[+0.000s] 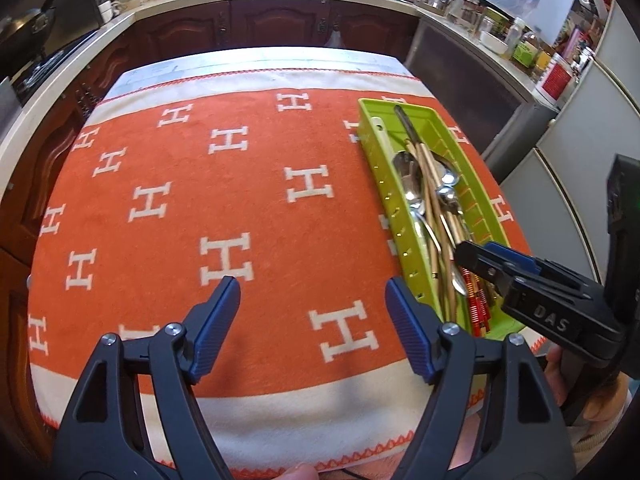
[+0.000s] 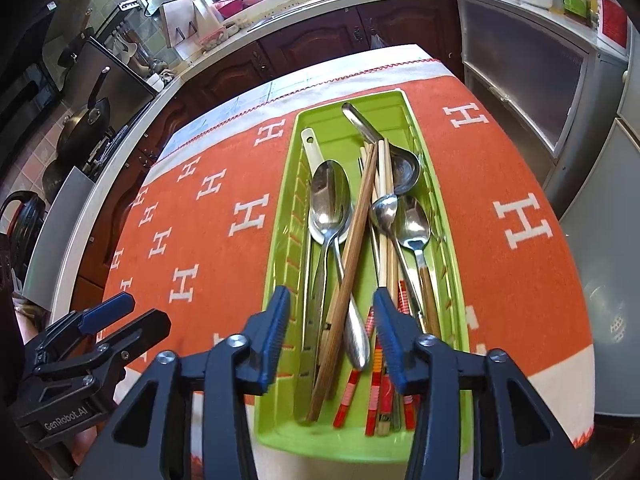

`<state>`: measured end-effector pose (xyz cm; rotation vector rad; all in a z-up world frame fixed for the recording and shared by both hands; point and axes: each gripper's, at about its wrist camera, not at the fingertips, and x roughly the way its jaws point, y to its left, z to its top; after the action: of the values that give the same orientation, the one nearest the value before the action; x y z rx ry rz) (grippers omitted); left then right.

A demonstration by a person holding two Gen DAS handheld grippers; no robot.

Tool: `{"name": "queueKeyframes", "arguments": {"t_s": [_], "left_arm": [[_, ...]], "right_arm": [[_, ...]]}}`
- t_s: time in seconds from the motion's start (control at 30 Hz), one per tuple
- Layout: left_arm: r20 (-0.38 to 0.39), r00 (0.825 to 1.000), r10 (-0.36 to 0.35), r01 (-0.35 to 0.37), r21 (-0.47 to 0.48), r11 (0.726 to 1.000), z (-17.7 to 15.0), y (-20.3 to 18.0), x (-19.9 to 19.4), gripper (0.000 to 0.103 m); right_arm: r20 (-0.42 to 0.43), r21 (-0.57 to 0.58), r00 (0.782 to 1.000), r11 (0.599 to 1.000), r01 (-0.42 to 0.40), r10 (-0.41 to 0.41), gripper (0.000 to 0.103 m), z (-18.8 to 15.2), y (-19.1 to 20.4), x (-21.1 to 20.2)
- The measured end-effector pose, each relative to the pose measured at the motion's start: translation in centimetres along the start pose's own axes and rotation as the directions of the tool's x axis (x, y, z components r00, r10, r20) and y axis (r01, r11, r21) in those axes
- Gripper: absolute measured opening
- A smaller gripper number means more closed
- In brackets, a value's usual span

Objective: Organize utensils

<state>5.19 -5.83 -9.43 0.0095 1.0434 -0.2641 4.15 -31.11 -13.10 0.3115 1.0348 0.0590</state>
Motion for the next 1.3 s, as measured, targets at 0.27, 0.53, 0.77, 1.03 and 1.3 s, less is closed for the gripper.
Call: {"name": "queueKeyframes", "arguments": {"t_s": [0.27, 0.53, 0.77, 1.03, 1.3], "left_arm": [[0.051, 0.997, 0.053, -0.052, -0.024, 0.998, -0.7, 1.3, -2.3, 0.076], [0.118, 0.98, 0.161, -0.155, -0.056, 0.986, -1.2, 2.7, -6.5, 0.078], [0.128, 0.966, 0.225, -0.208, -0.136, 0.969, -1.9, 5.2, -9.5, 0.081], [0.181, 0.95, 0.255, -0.228, -0.16, 0.961, -2.8, 6.9, -11.5, 0.081], [0.181, 0.947, 0.265, -0.233, -0.181, 0.956, -3.1, 7.8, -11.4, 0.081]], "right_arm": [[0.027, -0.032, 1.0, 0.999, -0.001, 0.002, 0.052, -1.1, 1.9, -2.5], [0.066, -0.107, 0.997, 0.994, -0.028, 0.035, 0.06, -1.7, 6.4, -5.8], [0.107, -0.151, 0.991, 0.987, -0.057, 0.074, 0.062, -1.6, 11.5, -8.9], [0.162, -0.209, 0.985, 0.977, -0.03, 0.065, 0.072, -2.5, 16.4, -10.8], [0.174, -0.23, 0.984, 0.973, -0.006, 0.048, 0.072, -2.9, 18.0, -10.8]]}}
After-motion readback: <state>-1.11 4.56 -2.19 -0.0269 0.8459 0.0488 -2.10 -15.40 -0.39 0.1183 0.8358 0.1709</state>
